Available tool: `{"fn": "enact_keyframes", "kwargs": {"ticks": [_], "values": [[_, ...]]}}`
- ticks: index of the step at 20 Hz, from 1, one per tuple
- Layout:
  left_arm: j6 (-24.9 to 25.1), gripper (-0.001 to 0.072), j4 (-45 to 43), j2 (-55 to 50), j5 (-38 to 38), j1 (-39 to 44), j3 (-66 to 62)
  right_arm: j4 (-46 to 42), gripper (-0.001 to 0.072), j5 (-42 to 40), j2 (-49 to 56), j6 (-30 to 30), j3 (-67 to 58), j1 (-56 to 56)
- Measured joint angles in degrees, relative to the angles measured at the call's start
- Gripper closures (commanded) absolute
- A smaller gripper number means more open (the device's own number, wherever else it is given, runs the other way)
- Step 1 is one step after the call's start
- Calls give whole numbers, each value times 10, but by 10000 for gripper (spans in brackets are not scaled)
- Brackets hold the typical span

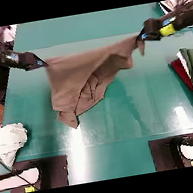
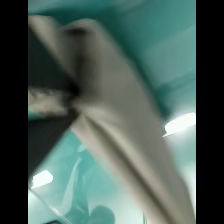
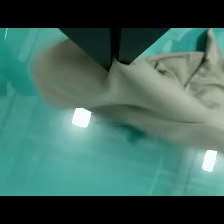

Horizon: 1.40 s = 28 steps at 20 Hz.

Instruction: Fold the shirts.

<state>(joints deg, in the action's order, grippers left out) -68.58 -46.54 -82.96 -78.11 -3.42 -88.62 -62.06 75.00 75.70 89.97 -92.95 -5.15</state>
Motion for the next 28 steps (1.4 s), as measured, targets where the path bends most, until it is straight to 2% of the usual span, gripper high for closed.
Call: {"fn": "enact_keyframes", "kwargs": {"ticks": [5, 9, 17, 21, 26, 27, 28], "values": [[-15, 218, -23, -37, 21, 1, -12, 3, 691, -66, 36, 1, 33, 3], [-23, 218, -39, -44, -13, 1, -10, 5, 691, -70, 42, 1, 39, 8], [-46, 217, -20, -47, -35, 2, 176, 5, 691, -70, 44, 1, 41, -7], [-46, 217, -14, -47, 11, 17, 255, 5, 691, -66, 44, 1, 41, -8], [-45, 219, 27, -47, 92, 44, 286, 5, 691, -56, 44, 0, 41, -9], [-45, 231, 38, -47, 105, 46, 288, 5, 691, -52, 44, 0, 41, -9], [-45, 416, 44, -47, 116, 47, 289, 5, 691, -49, 44, 0, 41, -9]]}}
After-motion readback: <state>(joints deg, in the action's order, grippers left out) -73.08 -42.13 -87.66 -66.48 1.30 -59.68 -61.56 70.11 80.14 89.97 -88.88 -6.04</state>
